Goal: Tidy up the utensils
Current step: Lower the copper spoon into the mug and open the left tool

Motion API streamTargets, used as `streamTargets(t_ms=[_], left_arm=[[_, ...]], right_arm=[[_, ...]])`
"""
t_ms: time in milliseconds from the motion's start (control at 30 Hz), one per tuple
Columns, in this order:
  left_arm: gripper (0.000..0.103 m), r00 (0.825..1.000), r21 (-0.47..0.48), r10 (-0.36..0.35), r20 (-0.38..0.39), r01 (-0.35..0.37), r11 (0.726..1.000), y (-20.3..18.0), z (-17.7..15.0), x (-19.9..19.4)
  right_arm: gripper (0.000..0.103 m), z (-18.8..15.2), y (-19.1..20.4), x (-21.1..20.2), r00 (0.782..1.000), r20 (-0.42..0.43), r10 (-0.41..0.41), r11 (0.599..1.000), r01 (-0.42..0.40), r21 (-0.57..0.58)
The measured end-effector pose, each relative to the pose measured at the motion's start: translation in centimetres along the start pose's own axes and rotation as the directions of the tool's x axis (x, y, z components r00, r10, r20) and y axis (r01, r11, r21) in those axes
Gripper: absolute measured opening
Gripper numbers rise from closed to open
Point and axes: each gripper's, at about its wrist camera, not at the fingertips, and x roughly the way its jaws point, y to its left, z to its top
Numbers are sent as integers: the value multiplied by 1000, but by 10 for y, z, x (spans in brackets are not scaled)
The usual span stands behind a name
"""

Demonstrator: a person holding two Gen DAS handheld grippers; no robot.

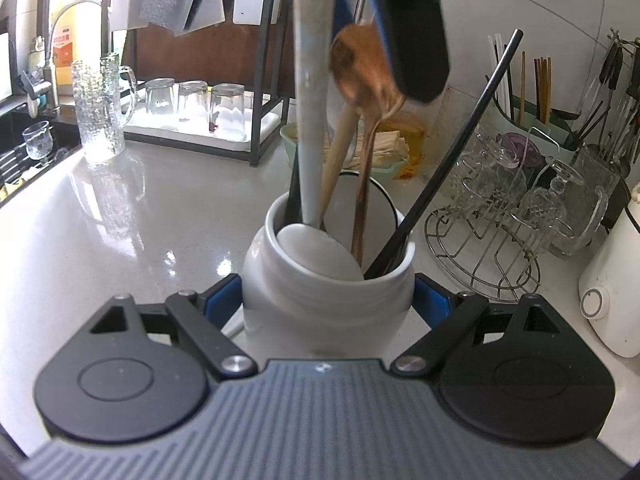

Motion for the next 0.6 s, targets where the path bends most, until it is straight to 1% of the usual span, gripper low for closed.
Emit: streamTargets(t_ms=[100, 267, 300, 333, 367, 600], left_arm=[[33, 1000, -12, -5, -10, 4, 1000, 2, -1, 4], [34, 1000, -27, -6, -1, 6, 1000, 1, -1, 2], [41, 1000, -28, -5, 4, 5, 1000, 1, -1, 1], [49, 1000, -29, -2, 11, 2, 1000, 1, -1, 0], [52, 1000, -30, 5, 22, -4, 1000, 2, -1, -2], [54, 995, -47, 5, 98, -1, 999, 1, 1, -20]], right_arm=[[93, 0, -1, 0, 1000, 1, 4, 1000, -4, -3], [93, 0, -1, 0, 1000, 3, 7, 1000, -7, -6], [93, 0, -1, 0, 1000, 3, 7, 1000, -7, -6], [93, 0, -1, 0, 1000, 3, 8, 1000, -8, -7], [93, 0, 0, 0, 1000, 4, 8, 1000, -8, -7], [92, 0, 0, 1, 1000, 4, 8, 1000, -8, -7]])
